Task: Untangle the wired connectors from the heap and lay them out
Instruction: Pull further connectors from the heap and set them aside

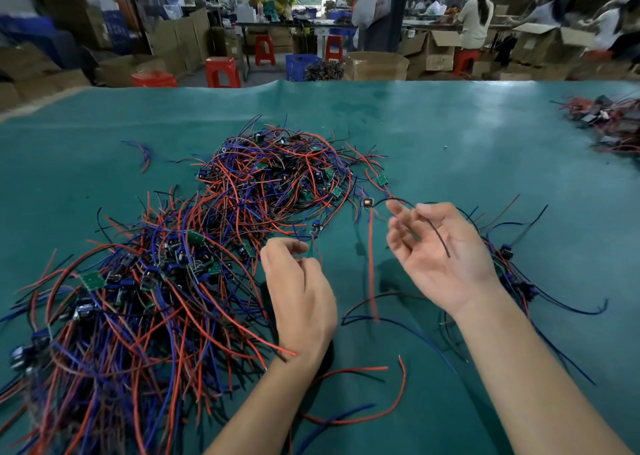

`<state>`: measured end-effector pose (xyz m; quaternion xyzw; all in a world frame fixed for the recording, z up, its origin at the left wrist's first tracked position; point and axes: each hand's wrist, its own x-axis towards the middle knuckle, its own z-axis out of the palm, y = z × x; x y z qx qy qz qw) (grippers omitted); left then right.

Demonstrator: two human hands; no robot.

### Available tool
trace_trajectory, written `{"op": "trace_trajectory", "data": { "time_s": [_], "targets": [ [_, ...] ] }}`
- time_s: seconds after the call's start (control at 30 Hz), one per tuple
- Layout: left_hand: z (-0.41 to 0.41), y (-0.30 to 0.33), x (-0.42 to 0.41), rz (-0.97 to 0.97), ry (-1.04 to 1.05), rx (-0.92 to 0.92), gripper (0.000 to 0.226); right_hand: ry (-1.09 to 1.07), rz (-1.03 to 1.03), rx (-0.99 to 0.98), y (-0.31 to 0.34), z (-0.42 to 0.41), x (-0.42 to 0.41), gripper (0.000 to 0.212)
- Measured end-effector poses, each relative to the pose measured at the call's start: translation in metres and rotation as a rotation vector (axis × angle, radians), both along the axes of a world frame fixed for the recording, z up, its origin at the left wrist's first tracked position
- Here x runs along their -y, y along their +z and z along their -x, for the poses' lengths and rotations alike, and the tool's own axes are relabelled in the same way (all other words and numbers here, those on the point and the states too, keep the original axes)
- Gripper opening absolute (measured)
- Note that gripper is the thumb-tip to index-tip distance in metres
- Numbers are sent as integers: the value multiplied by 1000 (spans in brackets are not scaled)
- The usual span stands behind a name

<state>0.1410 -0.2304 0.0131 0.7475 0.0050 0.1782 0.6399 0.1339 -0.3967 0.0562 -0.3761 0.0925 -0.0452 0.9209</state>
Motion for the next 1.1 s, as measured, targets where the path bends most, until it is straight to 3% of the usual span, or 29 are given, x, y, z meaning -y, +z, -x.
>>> {"op": "trace_trajectory", "data": {
  "time_s": [0.03,0.17,0.4,0.5,0.67,0.8,0.93,1.1],
  "targets": [
    [1,0,1,35,16,47,9,31,-43,19,0,0,0,4],
    [0,-2,0,104,16,180,32,135,-72,90,-3,2,-5,14],
    [5,-3,7,89,-203,58,50,224,-153,155,-4,3,-13,4],
    [3,-2,5,120,-193,-34,58,327,54,165,-8,2,-23,10],
    [-4,-5,3,214,-181,-96,33,402,520,106,-18,2,-33,6],
    [-4,-6,2,116,-158,-49,32,335,772,92,-20,3,-33,6],
    [-4,-7,3,43,-162,-22,27,123,761,-20,-22,-4,-29,23],
    [6,-8,7,-300,-248,169,21,-65,778,-127,-25,-8,-29,36]
  ]
}}
